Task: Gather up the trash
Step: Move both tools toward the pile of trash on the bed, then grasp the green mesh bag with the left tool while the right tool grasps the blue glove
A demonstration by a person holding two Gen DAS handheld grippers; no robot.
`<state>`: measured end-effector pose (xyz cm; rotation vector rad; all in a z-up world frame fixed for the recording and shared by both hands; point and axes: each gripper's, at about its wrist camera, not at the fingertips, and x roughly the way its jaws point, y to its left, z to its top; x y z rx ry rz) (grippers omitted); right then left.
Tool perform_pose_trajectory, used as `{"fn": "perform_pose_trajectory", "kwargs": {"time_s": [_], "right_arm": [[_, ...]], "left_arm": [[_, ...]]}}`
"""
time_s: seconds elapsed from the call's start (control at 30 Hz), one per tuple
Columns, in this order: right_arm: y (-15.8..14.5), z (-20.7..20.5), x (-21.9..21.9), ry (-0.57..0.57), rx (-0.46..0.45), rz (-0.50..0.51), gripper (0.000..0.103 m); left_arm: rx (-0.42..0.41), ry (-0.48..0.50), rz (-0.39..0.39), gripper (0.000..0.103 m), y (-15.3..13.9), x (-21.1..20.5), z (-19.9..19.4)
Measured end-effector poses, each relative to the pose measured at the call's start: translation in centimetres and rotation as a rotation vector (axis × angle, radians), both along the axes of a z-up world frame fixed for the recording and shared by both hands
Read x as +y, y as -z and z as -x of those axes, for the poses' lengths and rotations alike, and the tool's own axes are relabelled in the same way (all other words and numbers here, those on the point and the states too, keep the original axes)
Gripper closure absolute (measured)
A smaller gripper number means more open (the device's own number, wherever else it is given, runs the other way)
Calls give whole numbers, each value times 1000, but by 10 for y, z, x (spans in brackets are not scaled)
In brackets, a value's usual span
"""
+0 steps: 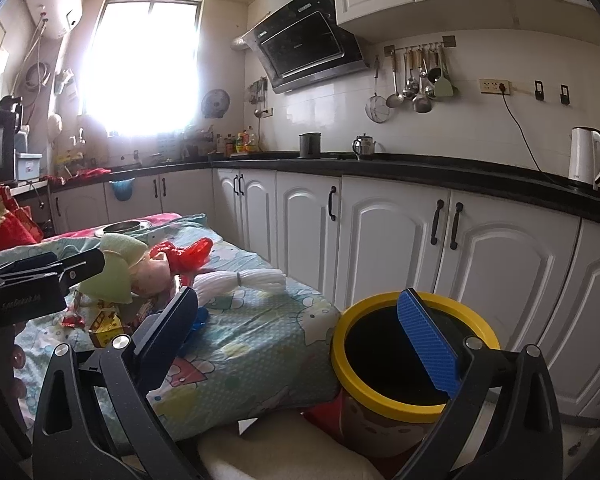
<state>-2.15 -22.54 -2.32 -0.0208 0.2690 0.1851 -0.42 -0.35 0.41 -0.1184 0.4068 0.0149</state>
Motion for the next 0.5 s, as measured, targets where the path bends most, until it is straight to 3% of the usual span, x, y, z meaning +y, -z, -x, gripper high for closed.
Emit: {"fn": "perform_pose_trajectory", "kwargs": {"time_s": [0.5], "right_arm": [[-8,-25,32,-154,65,31,6]], "left_arm": [[13,-75,32,11,-2,37,-10]]}}
